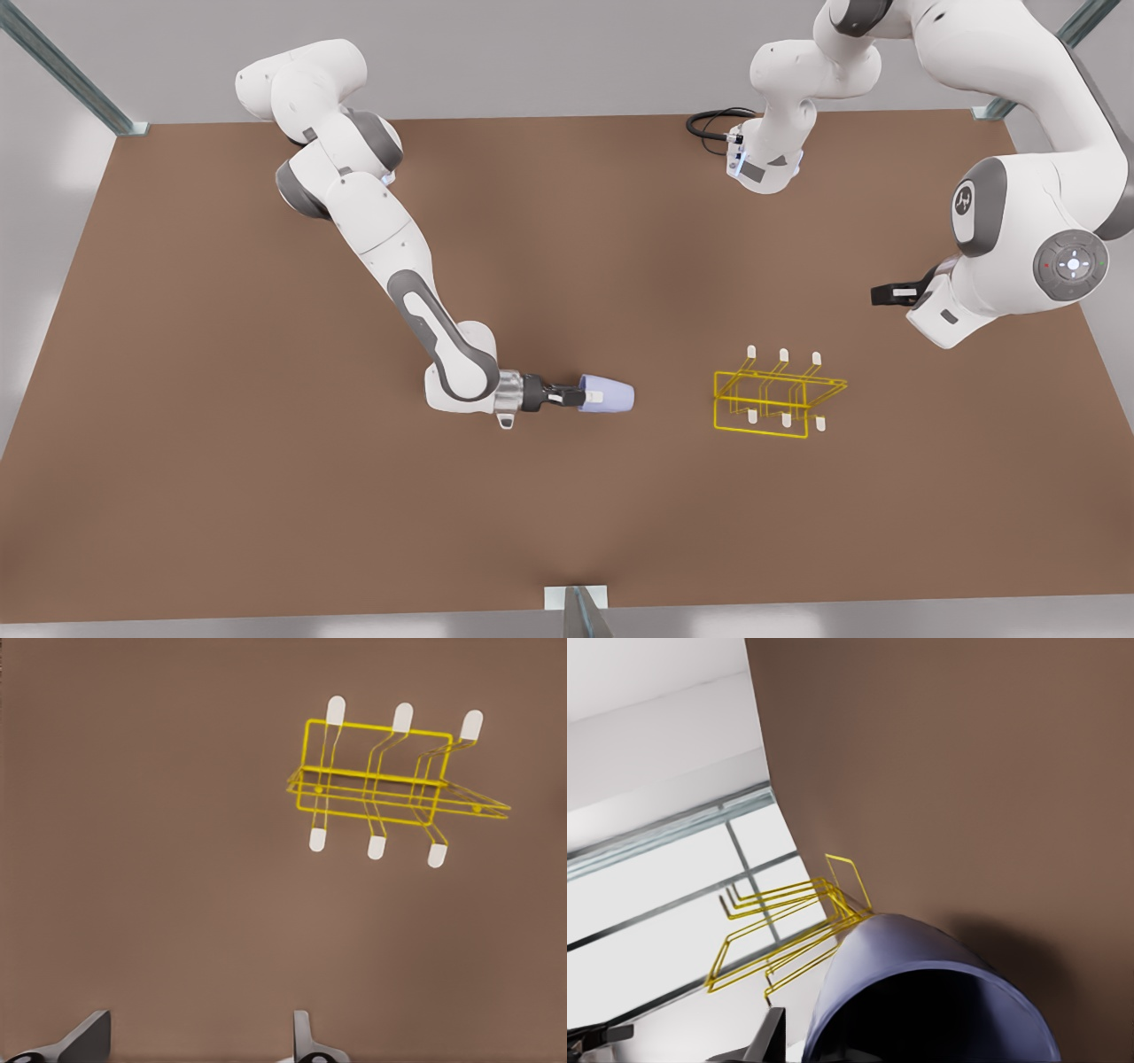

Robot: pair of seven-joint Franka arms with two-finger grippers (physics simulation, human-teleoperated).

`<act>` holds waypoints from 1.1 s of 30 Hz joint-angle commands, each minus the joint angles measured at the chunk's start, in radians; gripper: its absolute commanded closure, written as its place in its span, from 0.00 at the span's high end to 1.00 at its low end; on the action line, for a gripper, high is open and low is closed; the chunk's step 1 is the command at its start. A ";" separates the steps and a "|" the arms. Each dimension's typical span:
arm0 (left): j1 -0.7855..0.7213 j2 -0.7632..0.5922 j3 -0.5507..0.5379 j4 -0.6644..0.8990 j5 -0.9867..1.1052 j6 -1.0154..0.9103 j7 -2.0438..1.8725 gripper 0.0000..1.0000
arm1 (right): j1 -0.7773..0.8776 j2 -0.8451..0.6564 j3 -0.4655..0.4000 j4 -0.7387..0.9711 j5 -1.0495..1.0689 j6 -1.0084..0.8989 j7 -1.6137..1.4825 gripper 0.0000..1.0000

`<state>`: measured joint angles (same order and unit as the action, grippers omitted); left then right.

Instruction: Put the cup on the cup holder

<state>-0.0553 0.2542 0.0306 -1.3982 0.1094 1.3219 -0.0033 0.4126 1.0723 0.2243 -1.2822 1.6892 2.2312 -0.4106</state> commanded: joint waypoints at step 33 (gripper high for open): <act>-0.370 0.339 -0.232 0.005 -0.005 0.603 -1.911 1.00 | -0.426 -1.042 -0.226 -0.471 -1.731 -0.573 0.384 1.00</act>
<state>-0.4093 0.5698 -0.2002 -1.3940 0.1026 1.6199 -0.5098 -0.0372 0.0924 0.0148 -1.6938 0.2353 1.6583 -0.3762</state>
